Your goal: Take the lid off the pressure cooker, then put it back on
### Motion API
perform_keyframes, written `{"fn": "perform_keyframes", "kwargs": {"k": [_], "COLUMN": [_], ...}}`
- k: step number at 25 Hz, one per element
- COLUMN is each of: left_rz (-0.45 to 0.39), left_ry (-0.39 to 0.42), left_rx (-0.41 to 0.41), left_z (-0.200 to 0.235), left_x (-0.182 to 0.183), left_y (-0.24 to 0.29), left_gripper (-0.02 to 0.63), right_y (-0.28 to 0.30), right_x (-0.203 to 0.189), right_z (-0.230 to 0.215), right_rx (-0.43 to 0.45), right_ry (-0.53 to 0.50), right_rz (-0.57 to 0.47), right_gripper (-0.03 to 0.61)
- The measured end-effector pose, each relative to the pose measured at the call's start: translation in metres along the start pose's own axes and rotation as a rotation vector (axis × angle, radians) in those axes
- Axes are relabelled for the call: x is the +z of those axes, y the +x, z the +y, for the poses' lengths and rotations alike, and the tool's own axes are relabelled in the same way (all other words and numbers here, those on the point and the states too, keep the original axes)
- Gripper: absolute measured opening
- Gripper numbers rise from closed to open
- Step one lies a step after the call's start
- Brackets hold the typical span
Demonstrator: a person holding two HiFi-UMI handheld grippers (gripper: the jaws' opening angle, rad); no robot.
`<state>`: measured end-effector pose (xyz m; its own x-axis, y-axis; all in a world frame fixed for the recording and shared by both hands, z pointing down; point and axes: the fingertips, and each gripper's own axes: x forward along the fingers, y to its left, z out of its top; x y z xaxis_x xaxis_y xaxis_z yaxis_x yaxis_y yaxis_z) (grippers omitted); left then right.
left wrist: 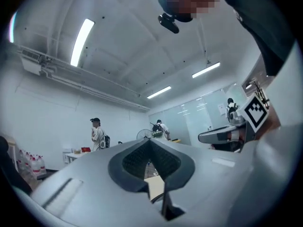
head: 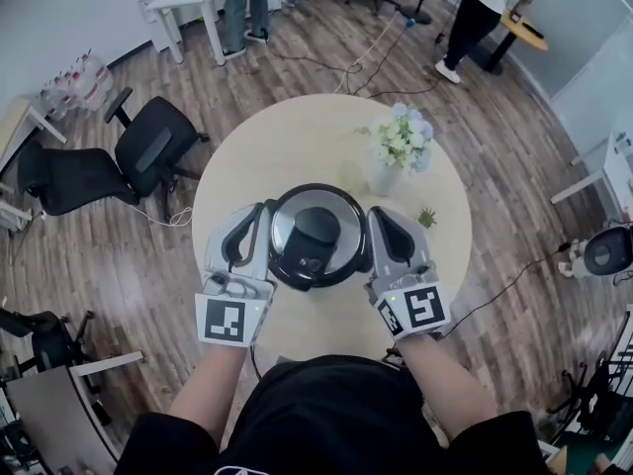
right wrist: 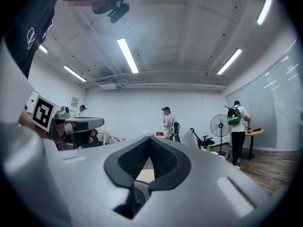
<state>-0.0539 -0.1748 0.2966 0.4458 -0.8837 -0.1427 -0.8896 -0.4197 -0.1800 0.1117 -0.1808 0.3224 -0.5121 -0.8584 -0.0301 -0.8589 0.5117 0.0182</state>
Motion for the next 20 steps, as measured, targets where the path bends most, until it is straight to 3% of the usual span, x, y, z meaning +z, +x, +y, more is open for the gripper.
{"fn": "perform_keyframes", "kwargs": {"k": [4,11,20], "left_rz": [0.008,0.011,0.065], "left_ry": [-0.065,-0.068,-0.098], "left_rx": [0.024,0.072,0.152], "left_z": [0.001,0.026,0.055], "left_x": [-0.001,-0.01,-0.035], "left_y": [0.005,-0.008,-0.045], "left_gripper": [0.0,0.0,0.0], "right_y": [-0.011,-0.036,-0.056], "right_x": [0.001,-0.008,-0.021], "right_z": [-0.015,-0.076,-0.096], "right_rx": [-0.068,-0.165,-0.195], "right_ry": [-0.012,-0.021,-0.031], "right_rz": [-0.037,-0.018,0.035], "right_gripper": [0.009,0.009,0.008]}}
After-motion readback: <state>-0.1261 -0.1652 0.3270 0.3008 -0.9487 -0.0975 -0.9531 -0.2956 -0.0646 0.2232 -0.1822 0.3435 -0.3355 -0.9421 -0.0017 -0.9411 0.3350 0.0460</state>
